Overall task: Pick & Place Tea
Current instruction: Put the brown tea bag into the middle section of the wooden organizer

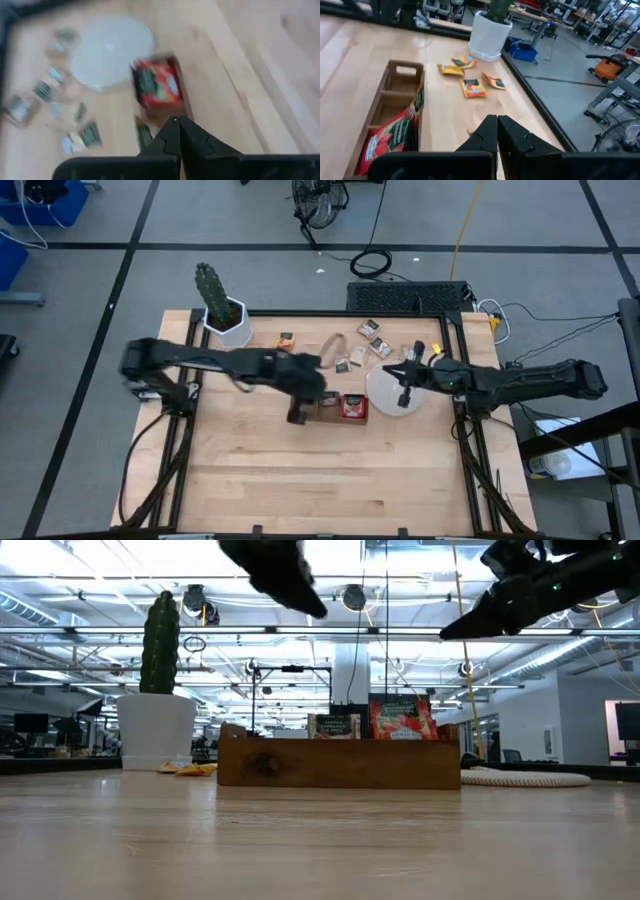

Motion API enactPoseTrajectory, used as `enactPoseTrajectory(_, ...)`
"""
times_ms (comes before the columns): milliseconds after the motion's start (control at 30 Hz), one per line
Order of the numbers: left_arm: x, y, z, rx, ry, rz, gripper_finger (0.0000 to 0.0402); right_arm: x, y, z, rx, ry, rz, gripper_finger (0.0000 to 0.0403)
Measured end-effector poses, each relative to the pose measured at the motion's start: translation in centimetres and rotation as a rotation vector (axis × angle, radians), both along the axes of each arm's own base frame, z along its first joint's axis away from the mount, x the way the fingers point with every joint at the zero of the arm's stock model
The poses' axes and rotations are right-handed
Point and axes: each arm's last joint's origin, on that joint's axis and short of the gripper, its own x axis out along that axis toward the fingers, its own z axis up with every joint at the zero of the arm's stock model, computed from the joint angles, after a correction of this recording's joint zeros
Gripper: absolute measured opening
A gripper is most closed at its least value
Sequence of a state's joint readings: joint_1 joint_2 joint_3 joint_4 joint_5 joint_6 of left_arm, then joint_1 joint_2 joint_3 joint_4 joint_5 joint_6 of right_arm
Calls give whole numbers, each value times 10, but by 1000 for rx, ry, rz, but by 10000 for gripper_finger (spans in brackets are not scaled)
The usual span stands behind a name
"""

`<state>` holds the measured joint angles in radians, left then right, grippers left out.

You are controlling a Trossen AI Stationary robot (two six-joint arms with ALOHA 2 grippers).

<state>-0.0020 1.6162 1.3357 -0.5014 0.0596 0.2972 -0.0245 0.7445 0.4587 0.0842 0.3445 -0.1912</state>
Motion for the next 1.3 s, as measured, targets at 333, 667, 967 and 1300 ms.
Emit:
enactPoseTrajectory(333,-82,7,-1,-60,-454,49,14,2,-33,0,222,190,-283,0)
enactPoseTrajectory(667,-103,9,4,-59,-578,121,3,-10,-118,-14,366,420,-592,7)
enactPoseTrajectory(967,-103,9,5,-55,-586,119,40,-19,-162,-42,743,593,-651,146)
enactPoseTrajectory(1300,-103,9,5,-54,-587,120,57,15,-195,-60,831,833,-808,240)
